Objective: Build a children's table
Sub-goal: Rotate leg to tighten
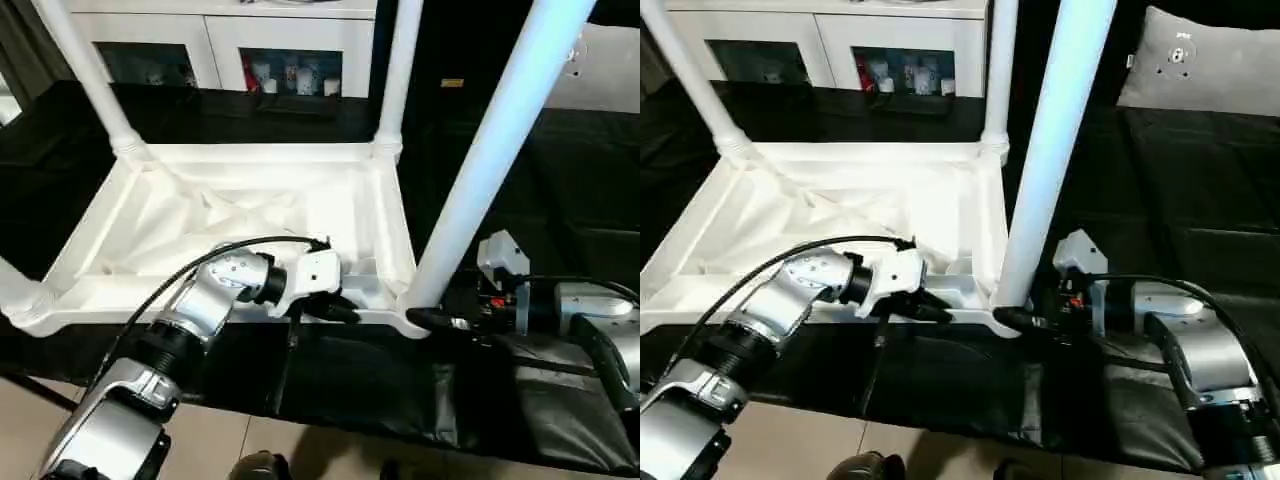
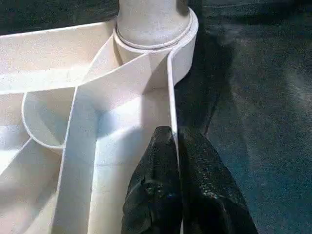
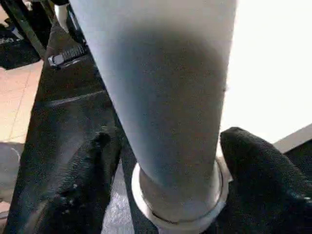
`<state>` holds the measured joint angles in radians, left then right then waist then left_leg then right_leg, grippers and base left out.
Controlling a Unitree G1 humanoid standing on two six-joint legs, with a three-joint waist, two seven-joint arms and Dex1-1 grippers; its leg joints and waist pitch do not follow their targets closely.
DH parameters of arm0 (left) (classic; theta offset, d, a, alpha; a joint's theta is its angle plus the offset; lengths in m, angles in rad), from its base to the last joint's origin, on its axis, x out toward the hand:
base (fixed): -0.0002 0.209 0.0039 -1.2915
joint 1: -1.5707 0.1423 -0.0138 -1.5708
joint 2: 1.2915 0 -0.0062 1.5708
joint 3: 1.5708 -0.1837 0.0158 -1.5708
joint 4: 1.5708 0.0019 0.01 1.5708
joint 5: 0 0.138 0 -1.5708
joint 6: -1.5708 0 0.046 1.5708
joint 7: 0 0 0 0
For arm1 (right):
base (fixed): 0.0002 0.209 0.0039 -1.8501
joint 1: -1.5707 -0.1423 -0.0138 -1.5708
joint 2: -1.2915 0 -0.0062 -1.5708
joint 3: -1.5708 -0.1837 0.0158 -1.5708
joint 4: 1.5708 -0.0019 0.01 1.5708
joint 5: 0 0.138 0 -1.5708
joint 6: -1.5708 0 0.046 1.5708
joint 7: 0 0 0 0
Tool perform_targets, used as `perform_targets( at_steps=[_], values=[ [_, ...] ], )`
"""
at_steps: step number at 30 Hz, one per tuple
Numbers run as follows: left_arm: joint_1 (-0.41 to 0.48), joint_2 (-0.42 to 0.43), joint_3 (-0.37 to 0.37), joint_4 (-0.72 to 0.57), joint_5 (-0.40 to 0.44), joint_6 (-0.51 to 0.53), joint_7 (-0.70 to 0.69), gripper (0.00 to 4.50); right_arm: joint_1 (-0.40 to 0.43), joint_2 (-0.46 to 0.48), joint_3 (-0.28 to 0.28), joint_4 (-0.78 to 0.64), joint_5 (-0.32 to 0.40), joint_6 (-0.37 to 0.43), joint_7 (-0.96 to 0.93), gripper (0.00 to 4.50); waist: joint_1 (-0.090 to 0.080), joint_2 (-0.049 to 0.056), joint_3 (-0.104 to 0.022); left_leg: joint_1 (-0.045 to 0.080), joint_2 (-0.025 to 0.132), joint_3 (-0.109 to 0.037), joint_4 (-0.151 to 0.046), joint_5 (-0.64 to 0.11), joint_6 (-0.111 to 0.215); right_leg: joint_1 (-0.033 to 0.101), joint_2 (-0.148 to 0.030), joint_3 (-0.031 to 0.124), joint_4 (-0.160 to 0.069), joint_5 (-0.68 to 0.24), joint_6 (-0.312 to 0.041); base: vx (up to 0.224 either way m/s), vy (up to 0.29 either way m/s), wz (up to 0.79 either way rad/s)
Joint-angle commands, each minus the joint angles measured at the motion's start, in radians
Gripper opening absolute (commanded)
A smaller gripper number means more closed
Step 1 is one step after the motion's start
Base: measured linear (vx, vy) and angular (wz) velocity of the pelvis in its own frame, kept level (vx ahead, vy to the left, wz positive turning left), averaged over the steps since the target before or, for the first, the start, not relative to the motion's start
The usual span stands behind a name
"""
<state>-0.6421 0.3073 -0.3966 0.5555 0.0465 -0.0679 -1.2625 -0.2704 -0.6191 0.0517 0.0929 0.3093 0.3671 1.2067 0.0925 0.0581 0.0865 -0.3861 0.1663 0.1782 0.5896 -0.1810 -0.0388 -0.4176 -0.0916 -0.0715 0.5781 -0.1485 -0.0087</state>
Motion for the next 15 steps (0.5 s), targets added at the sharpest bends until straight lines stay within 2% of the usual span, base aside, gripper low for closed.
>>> perform_targets(
  at_steps=[1, 4, 7, 10, 15],
  values=[
    [-0.008, 0.005, -0.024, -0.003, 0.004, -0.027, -0.032, 0.00, -0.015, -0.011, 0.008, 0.009, 0.007, -0.011, 0.013, 3.27, -0.002, -0.024, -0.070, 0.014, 0.063, -0.017, -0.068, -0.189, 0.113, 0.057, -0.064, 0.043, -0.065, -0.298, -0.233, 0.000, 0.000, 0.00],
    [-0.007, 0.009, -0.025, -0.006, -0.002, -0.027, -0.043, 0.00, -0.020, -0.008, 0.008, 0.030, 0.002, -0.025, 0.012, 3.08, -0.002, -0.026, -0.071, 0.013, 0.062, -0.016, -0.066, -0.170, 0.119, 0.056, -0.065, 0.042, -0.063, -0.288, -0.237, 0.000, 0.000, 0.00],
    [-0.005, 0.008, -0.025, -0.008, -0.003, -0.028, -0.049, 0.00, -0.023, -0.004, 0.008, 0.034, 0.005, -0.029, 0.014, 2.68, -0.001, -0.026, -0.073, 0.012, 0.062, -0.016, -0.064, -0.155, 0.127, 0.057, -0.064, 0.042, -0.060, -0.268, -0.241, 0.000, 0.000, 0.00],
    [-0.002, 0.009, -0.025, -0.012, -0.002, -0.028, -0.053, 0.00, -0.022, 0.001, 0.009, 0.032, 0.008, -0.031, 0.016, 2.58, -0.002, -0.025, -0.073, 0.012, 0.062, -0.015, -0.063, -0.154, 0.134, 0.057, -0.062, 0.041, -0.059, -0.255, -0.246, 0.000, 0.000, 0.00],
    [0.000, 0.011, -0.028, -0.012, -0.004, -0.028, -0.054, 0.00, -0.017, 0.004, 0.011, 0.030, 0.012, -0.034, 0.019, 2.06, -0.003, -0.026, -0.071, 0.013, 0.062, -0.016, -0.065, -0.169, 0.126, 0.057, -0.063, 0.041, -0.063, -0.292, -0.237, 0.000, 0.000, 0.00]
  ],
)
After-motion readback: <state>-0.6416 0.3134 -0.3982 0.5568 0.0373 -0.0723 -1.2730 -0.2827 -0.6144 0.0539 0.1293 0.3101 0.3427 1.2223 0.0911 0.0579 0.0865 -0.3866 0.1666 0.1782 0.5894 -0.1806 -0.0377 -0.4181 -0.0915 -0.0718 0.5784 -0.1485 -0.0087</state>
